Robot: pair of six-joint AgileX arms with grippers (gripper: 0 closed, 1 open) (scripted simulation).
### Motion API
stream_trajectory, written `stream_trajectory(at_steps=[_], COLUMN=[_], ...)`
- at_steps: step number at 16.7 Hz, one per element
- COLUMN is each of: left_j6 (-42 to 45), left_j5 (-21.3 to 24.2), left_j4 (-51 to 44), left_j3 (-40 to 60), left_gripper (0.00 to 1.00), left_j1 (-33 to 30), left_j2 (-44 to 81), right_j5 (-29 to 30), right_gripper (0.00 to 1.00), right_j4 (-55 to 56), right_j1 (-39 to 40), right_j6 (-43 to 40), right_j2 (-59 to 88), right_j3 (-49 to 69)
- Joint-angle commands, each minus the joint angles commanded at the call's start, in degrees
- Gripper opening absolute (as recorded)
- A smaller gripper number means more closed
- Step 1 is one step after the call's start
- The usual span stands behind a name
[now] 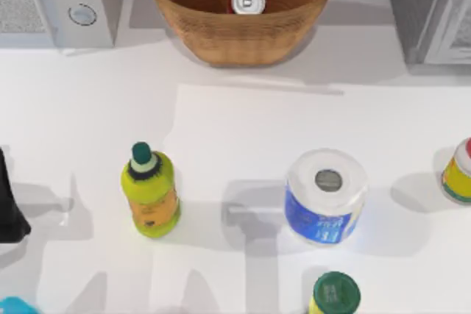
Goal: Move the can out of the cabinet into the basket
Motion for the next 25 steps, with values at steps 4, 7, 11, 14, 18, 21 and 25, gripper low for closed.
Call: stream_trajectory(at_steps=[4, 7, 11, 14, 18, 21, 25], left_j6=[0.0, 0.0, 0.0, 0.0, 0.0, 0.0, 0.0], left_j5=[0.0, 0.0, 0.0, 0.0, 0.0, 0.0, 0.0], left_j4=[0.0, 0.0, 0.0, 0.0, 0.0, 0.0, 0.0], left_j3=[0.0, 0.0, 0.0, 0.0, 0.0, 0.0, 0.0], left_gripper=[1.0, 1.0, 1.0, 1.0, 1.0, 1.0, 1.0], left_j1=[0.0, 0.0, 0.0, 0.0, 0.0, 0.0, 0.0], left_j2=[0.0, 0.0, 0.0, 0.0, 0.0, 0.0, 0.0], right_j5=[-1.23, -1.69, -1.89, -1.75, -1.31, -0.95, -0.86], right_gripper=[1.0, 1.0, 1.0, 1.0, 1.0, 1.0, 1.0], right_j4=[-10.13, -23.73, -46.51, -63.69, -81.06, -87.92, -89.37], right_j1=[-0.83, -1.53, -2.04, -1.96, -1.48, -1.1, -1.0], right_j6=[0.07, 0.0, -0.07, -0.08, -0.07, -0.07, -0.07], right_j2=[-1.43, -1.94, -3.41, -5.52, -8.89, -10.77, -11.21], right_j3=[10.38, 22.39, 40.8, 54.39, 69.15, 75.69, 77.1])
